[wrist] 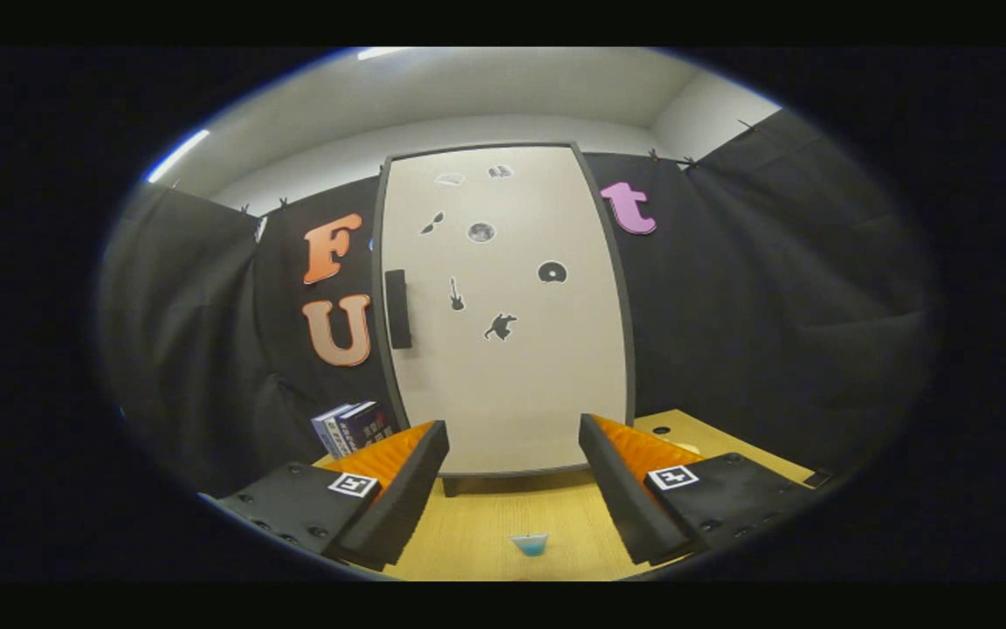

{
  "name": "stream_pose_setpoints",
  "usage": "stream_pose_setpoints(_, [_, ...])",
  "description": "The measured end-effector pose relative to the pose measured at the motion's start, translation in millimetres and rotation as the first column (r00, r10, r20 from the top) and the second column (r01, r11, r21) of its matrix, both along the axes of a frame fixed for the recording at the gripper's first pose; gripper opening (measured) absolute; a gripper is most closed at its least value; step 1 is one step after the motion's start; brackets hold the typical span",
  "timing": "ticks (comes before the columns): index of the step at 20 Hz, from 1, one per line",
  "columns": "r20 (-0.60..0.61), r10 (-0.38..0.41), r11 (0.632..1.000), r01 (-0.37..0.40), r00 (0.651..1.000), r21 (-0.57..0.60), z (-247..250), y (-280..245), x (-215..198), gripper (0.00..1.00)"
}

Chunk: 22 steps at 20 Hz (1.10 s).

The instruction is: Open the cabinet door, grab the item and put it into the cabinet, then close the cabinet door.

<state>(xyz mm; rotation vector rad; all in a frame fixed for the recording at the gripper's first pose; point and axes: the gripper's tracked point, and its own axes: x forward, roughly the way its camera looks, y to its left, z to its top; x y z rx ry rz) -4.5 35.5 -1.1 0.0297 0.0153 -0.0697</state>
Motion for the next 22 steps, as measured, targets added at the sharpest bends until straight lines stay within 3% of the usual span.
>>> stream_pose_setpoints(5, [0.026,-0.022,1.000,0.022,0.999,-0.004,10,6,3,0.97])
stream_pose_setpoints(12, [0.030,0.045,0.999,-0.045,0.999,-0.024,18,41,22,0.97])
stream_pose_setpoints(17, [0.058,0.080,0.997,-0.079,0.995,-0.019,47,57,64,0.97])
stream_pose_setpoints(22, [0.096,0.204,0.979,-0.199,0.974,-0.052,88,99,126,0.97])
